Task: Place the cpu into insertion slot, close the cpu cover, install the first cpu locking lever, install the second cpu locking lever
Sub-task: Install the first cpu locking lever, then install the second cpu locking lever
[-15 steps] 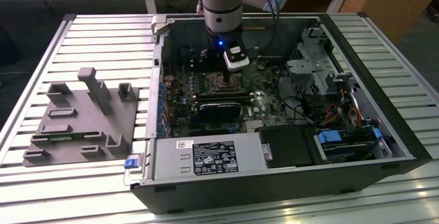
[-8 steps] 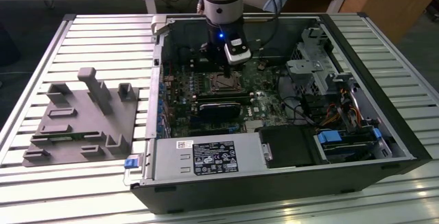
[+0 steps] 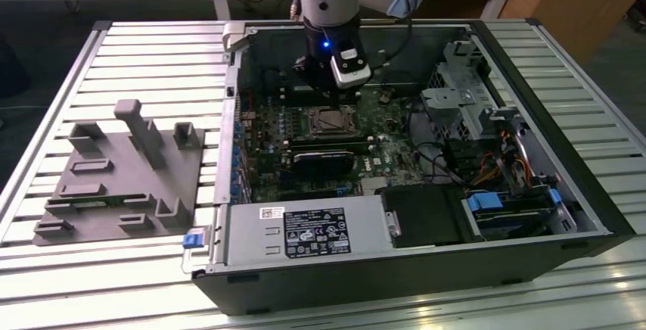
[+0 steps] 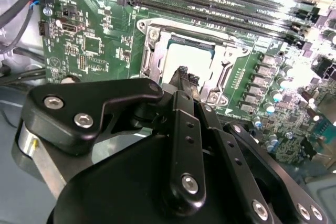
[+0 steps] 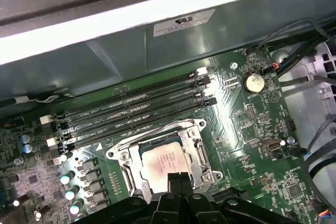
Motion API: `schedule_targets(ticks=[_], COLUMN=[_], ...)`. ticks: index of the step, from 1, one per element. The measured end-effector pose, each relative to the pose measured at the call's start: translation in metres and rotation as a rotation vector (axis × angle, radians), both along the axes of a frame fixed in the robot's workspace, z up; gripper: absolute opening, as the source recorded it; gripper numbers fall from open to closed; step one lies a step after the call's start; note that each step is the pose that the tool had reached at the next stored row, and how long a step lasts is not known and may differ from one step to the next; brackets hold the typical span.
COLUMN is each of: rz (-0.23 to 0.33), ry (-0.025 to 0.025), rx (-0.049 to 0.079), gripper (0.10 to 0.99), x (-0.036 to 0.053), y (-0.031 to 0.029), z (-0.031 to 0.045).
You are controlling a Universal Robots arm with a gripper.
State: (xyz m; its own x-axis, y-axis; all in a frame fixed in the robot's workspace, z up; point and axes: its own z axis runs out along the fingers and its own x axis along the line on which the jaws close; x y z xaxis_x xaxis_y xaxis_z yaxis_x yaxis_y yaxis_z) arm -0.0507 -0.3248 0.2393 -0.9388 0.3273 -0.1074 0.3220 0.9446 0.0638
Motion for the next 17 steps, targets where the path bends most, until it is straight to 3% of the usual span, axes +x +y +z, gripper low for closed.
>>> schedule_targets(ticks=[7, 17], rz=[0.0, 0.0], ry=[0.0001, 0.0001], rx=[0.0, 0.0], gripper=[0.106, 0.106], x=[0.0, 0.0], y=[-0.0011, -0.007], z=[0.0004, 0.0004])
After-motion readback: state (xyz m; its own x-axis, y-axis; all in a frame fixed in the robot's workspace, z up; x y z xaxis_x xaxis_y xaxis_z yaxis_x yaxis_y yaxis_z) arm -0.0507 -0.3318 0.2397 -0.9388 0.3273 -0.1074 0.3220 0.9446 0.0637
